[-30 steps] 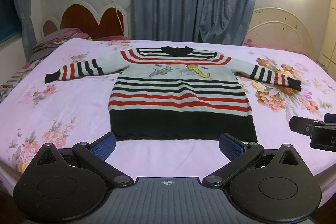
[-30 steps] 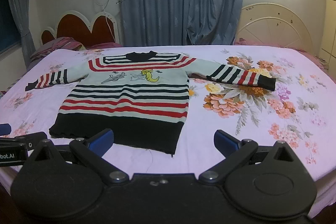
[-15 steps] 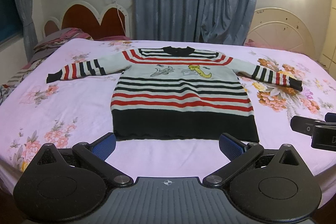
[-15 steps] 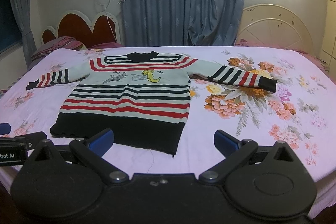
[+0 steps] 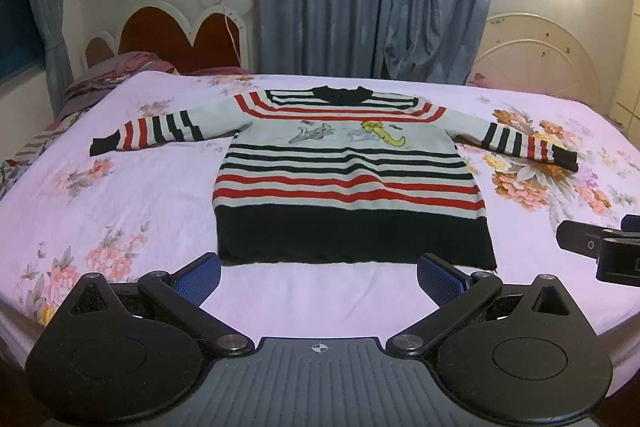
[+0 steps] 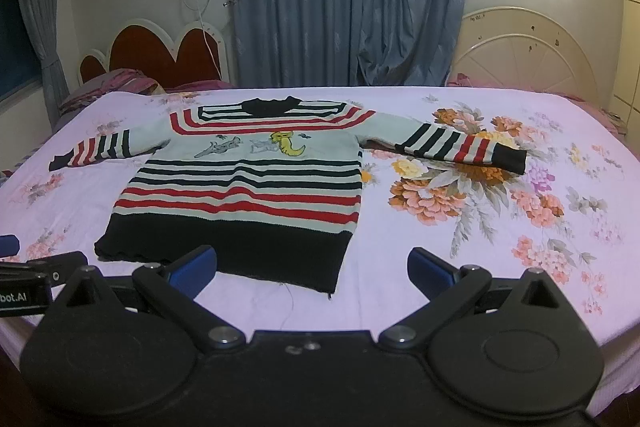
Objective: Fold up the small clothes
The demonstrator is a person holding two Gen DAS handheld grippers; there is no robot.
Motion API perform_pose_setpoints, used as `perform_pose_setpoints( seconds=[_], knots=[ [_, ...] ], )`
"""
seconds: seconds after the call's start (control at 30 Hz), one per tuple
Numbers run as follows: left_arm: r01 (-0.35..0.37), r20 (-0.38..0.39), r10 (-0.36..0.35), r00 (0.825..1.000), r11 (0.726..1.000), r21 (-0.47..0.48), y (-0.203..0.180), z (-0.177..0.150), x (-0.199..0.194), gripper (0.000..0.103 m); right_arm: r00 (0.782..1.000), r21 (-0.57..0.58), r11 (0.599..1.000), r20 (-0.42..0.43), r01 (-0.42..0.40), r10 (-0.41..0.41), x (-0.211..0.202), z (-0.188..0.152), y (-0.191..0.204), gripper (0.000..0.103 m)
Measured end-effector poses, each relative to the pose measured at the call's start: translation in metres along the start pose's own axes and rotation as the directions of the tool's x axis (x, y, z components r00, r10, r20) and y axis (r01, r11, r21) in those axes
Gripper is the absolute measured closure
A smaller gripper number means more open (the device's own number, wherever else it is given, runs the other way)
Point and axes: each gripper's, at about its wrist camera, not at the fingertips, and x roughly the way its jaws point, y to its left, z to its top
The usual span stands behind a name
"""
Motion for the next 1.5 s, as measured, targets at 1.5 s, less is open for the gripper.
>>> perform_pose_setpoints(
  seconds=[1.5],
  knots=[
    [0.004, -0.038, -0.006, 0.999, 0.999, -0.049, 0.002, 0.007, 0.038, 0.000, 1.000, 0.018, 1.000, -0.006, -0.003, 0.003, 0.034, 0.008, -0.005, 0.001]
  ],
)
